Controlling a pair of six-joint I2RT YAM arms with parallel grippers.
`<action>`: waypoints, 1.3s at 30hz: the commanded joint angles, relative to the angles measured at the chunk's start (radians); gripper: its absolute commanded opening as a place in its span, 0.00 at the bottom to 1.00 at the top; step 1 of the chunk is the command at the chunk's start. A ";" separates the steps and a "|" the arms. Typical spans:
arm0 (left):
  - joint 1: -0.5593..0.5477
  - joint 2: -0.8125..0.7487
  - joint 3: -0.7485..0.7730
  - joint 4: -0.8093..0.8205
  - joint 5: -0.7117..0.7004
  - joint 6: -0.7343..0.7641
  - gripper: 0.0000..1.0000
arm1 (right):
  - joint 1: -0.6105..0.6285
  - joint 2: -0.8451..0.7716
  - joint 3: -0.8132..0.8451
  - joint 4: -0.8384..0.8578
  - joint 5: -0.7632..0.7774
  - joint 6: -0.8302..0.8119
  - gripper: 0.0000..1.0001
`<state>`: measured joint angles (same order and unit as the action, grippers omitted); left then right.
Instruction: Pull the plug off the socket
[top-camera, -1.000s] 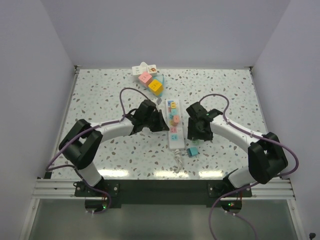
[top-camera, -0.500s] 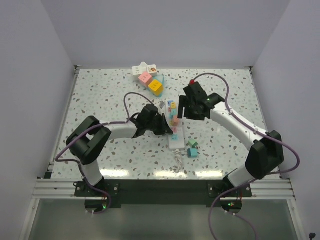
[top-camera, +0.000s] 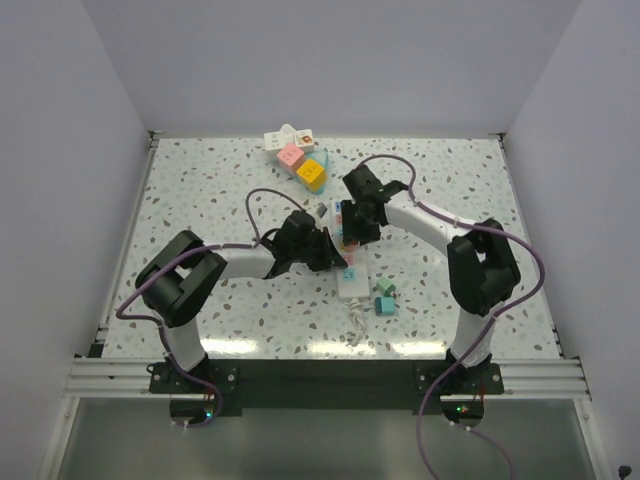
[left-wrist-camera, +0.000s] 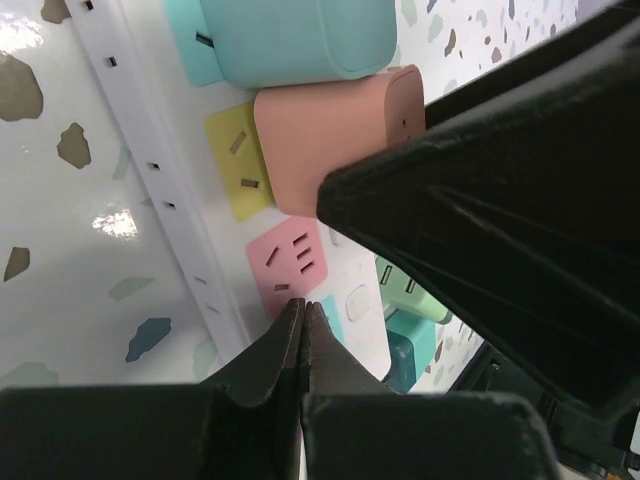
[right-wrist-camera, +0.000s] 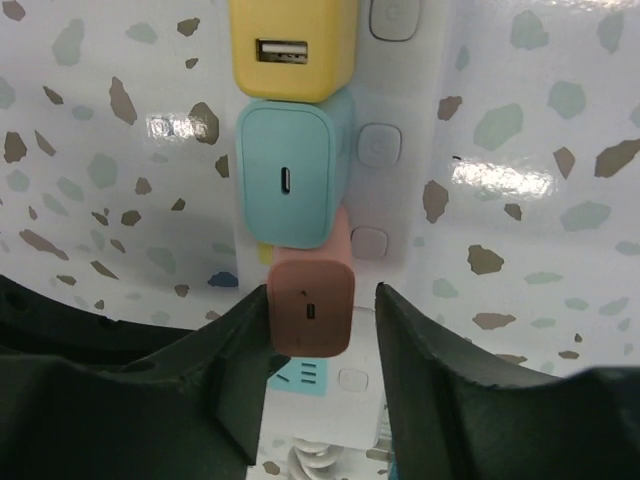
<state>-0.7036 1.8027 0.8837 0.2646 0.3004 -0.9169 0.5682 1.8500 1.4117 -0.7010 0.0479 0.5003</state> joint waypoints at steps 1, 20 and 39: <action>-0.005 -0.014 -0.028 0.058 -0.015 -0.030 0.00 | -0.002 0.024 0.026 0.072 -0.046 -0.029 0.45; -0.019 0.165 0.021 0.022 -0.102 -0.112 0.00 | 0.009 -0.046 0.006 0.029 -0.046 0.046 0.00; 0.007 0.199 -0.023 -0.034 -0.096 -0.080 0.00 | -0.042 -0.274 -0.107 -0.269 0.242 0.050 0.00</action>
<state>-0.7013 1.9690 0.8867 0.5690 0.3450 -1.1213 0.5621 1.6199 1.4227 -0.9073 0.1535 0.5388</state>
